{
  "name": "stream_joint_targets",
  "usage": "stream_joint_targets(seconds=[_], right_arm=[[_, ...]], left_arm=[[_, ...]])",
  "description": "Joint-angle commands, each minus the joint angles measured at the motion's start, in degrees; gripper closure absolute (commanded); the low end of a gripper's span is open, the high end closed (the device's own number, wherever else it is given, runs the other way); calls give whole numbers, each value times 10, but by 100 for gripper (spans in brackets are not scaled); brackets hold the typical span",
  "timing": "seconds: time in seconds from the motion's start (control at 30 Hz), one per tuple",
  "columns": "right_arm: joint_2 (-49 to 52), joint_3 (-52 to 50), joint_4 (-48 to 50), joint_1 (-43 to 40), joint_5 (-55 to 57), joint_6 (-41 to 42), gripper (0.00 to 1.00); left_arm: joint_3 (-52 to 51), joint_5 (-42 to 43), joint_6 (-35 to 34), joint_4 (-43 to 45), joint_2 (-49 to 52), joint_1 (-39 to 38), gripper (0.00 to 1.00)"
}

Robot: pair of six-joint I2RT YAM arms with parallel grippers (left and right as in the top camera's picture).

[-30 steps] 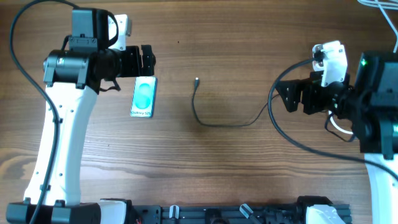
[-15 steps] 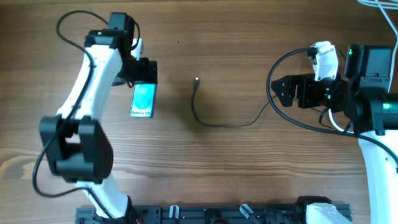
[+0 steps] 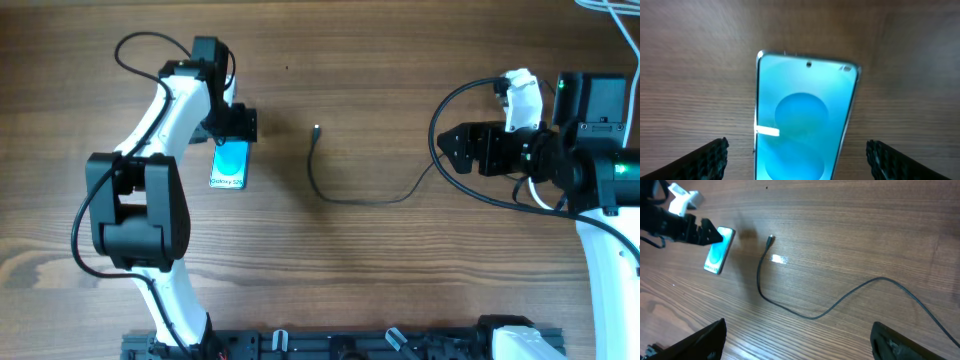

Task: Plug charger to phone and switch on socket
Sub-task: 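Move the left gripper forward over the phone and lower onto it, then close the left gripper on the phone's bottom edge and lift it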

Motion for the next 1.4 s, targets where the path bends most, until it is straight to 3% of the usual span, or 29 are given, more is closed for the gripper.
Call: stream_joint_targets(seconds=[0.0,0.83,1.37], right_arm=[[5,9,-3,2,-8,2,8],[6,9,-7,2,-7,3,8],[6,9,-7,2,-7,3,7]], left_arm=[[-45,16,5,25,6,3,6],[-68,19,18,68,32,3,8],[-68,45,0,56,40,3,27]])
